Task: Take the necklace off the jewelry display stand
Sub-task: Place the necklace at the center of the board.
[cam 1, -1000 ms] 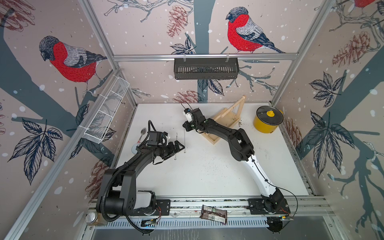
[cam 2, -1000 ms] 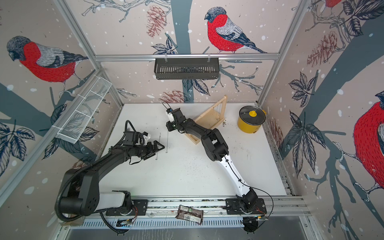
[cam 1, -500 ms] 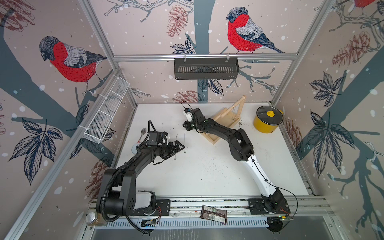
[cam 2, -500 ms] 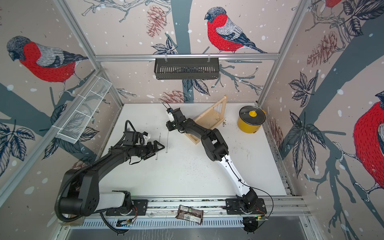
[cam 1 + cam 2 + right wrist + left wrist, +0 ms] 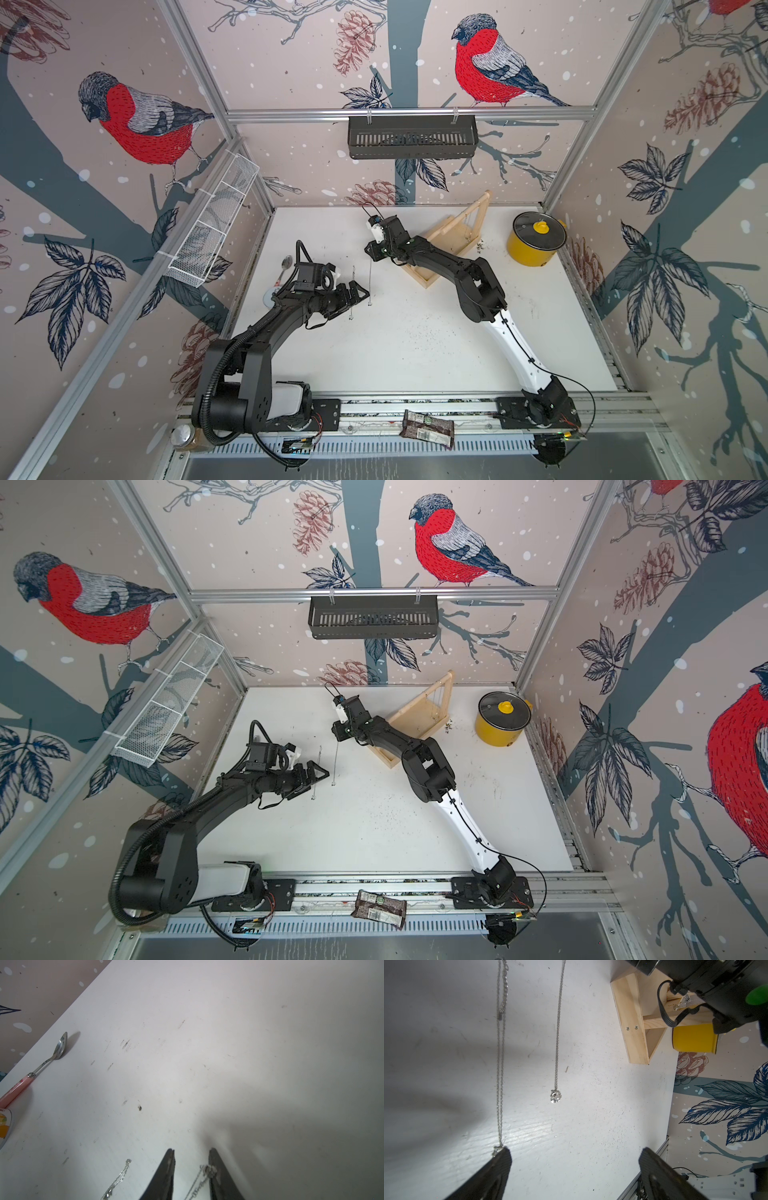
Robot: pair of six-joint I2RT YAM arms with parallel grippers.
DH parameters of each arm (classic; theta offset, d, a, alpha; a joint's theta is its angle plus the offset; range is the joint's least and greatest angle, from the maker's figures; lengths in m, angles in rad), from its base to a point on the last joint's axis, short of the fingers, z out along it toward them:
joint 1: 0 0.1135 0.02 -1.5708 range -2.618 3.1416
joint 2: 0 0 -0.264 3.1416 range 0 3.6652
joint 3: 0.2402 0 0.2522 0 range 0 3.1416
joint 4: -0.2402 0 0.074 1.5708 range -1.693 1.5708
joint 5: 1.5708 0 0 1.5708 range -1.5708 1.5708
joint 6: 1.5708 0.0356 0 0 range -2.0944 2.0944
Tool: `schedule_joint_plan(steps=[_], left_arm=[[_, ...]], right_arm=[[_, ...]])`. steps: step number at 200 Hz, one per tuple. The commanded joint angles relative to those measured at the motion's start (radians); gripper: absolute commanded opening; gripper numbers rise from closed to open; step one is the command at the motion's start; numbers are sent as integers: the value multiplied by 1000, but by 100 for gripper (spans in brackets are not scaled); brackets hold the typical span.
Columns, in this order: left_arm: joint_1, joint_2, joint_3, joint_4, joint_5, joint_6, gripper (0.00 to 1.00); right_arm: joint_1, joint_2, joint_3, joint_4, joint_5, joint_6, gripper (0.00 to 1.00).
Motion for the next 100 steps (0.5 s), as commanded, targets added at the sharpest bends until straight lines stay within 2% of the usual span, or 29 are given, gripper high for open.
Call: schedule_joint_plan(steps=[1, 100], left_arm=[[1, -3, -1, 14, 21, 10, 97], [1, -6, -3, 18, 22, 10, 97]], right_arm=[[9, 20, -1, -30, 32, -17, 31], [24, 21, 14, -61, 92, -46, 41]])
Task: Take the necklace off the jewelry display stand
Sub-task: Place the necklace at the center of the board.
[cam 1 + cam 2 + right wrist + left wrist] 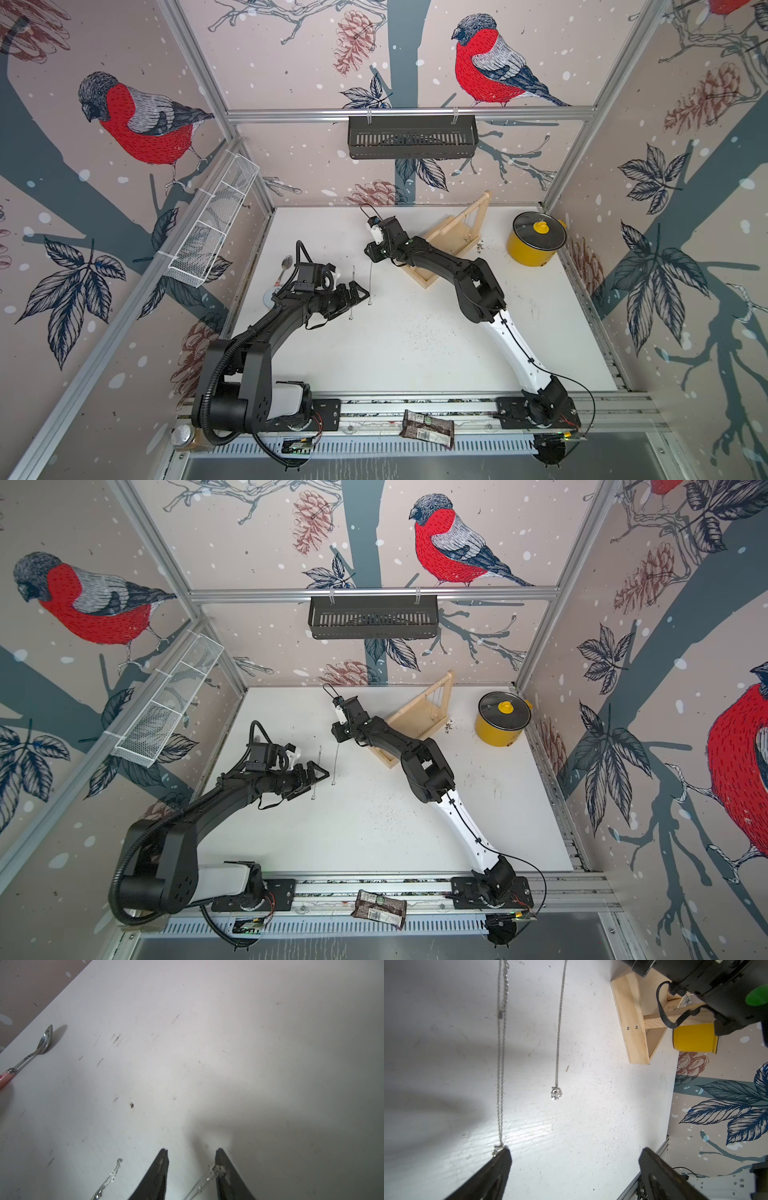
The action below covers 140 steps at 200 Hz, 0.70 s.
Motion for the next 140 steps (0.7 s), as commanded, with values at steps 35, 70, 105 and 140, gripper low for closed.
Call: schedule_joint_plan(steps=[35, 70, 105, 140], left_arm=[[1, -6, 0, 20, 24, 9, 97], [1, -7, -2, 22, 24, 8, 97], [1, -7, -3, 22, 25, 7, 97], [1, -19, -8, 30, 19, -16, 97]], right_arm=[[17, 28, 16, -51, 49, -30, 45], [18, 34, 15, -50, 52, -29, 48], [17, 48, 27, -48, 53, -25, 52], [17, 54, 33, -45, 50, -22, 55]])
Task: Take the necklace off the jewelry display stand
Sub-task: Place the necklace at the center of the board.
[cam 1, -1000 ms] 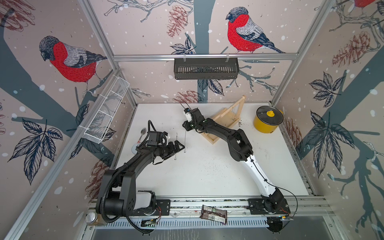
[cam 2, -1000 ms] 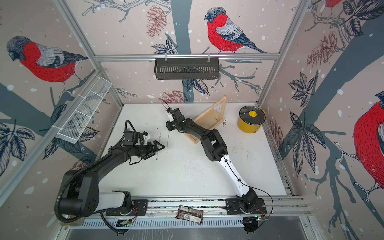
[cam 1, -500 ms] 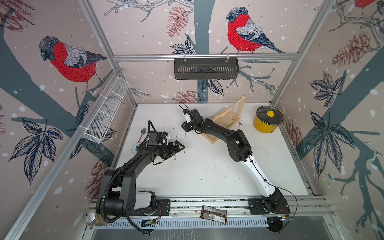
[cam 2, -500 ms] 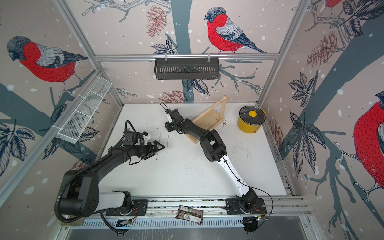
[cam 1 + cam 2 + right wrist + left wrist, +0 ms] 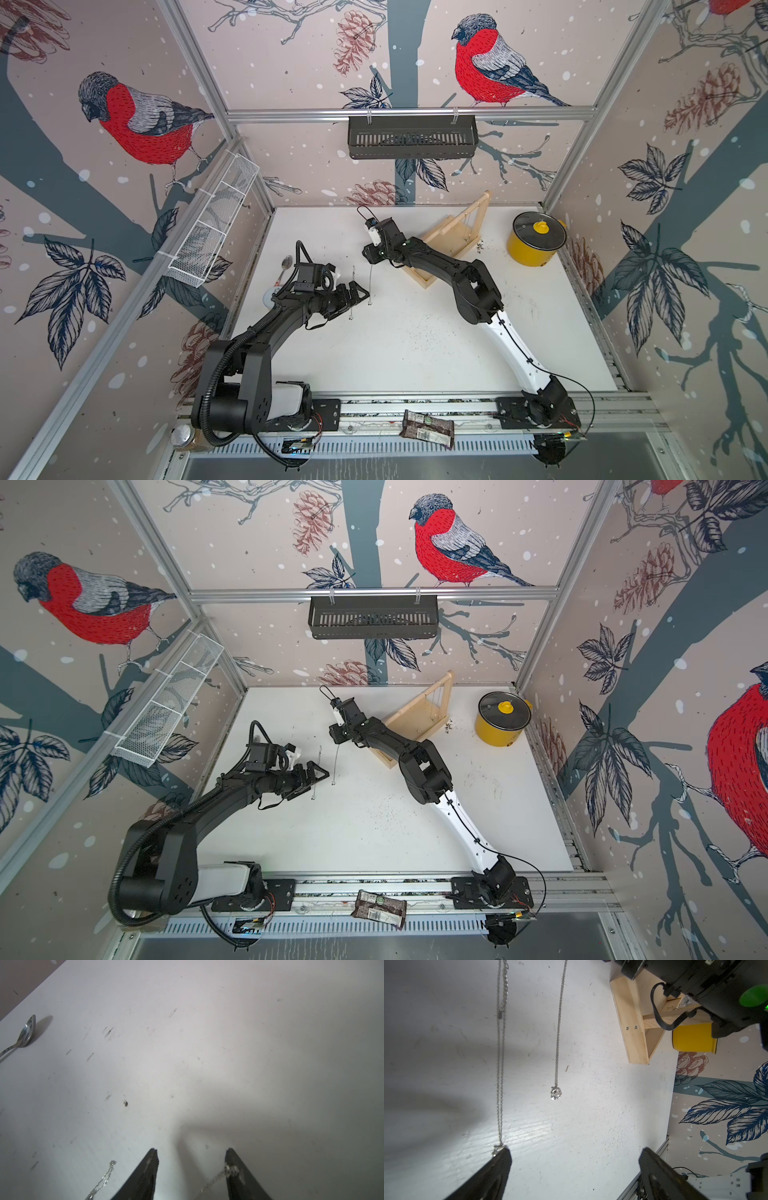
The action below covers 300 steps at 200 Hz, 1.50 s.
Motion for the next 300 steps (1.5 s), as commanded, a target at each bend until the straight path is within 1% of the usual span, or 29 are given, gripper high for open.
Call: schedule_joint_plan(steps=[1, 12, 34, 60, 93, 105, 124, 152, 226, 300], left_arm=[[1, -14, -9, 32, 19, -17, 97], [1, -28, -30, 79, 20, -53, 97], [-5, -32, -61, 180, 9, -122, 97], [-54, -9, -48, 295, -26, -183, 97], [-150, 69, -3, 404, -90, -186, 97], [-168, 87, 4, 426, -109, -177, 97], [-192, 108, 10, 475, -103, -168, 97], [-222, 138, 36, 463, -128, -131, 97], [-223, 202, 13, 530, -125, -141, 96], [-226, 235, 6, 530, -129, -133, 96]], right_arm=[[3, 28, -6, -6, 6, 1, 55], [4, 28, -5, -7, 6, -1, 57], [4, 30, -3, -2, 6, 1, 58], [3, 27, 0, -1, 0, 4, 58], [4, 27, 0, 3, -4, 7, 59], [3, 27, 0, 4, -7, 8, 59], [2, 26, -3, 3, -11, 3, 59], [-3, 23, -12, 4, -13, 3, 59], [-7, 21, -9, 14, -29, 13, 59], [-9, 19, -9, 14, -34, 13, 59]])
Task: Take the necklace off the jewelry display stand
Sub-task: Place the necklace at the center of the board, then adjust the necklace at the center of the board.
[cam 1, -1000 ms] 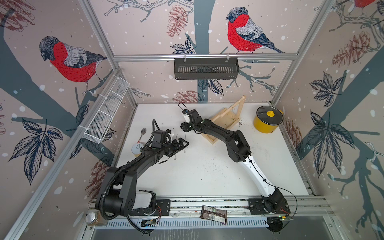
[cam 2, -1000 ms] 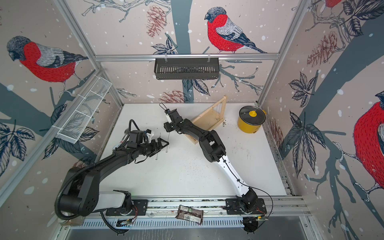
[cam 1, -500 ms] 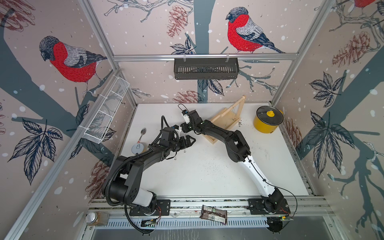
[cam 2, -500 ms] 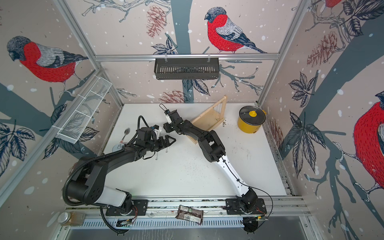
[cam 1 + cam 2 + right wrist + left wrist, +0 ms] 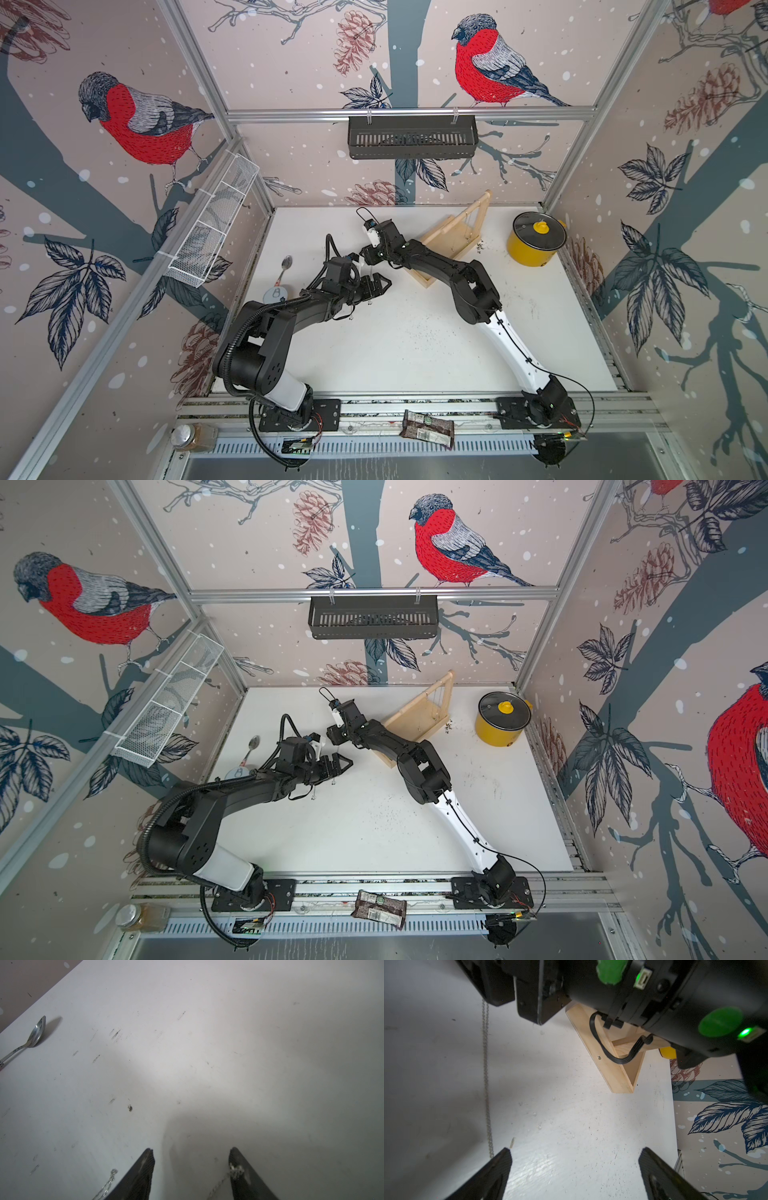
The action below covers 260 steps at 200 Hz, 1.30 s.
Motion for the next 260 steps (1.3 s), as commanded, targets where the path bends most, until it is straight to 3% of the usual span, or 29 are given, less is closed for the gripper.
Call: schedule_joint_plan(steps=[1, 260], left_arm=[[-4, 3, -9, 38, 4, 4, 96], [-7, 4, -80, 45, 3, -6, 96]], right_arm=[[-1, 1, -4, -45, 0, 13, 59], [0, -22, -22, -47, -2, 10, 61]])
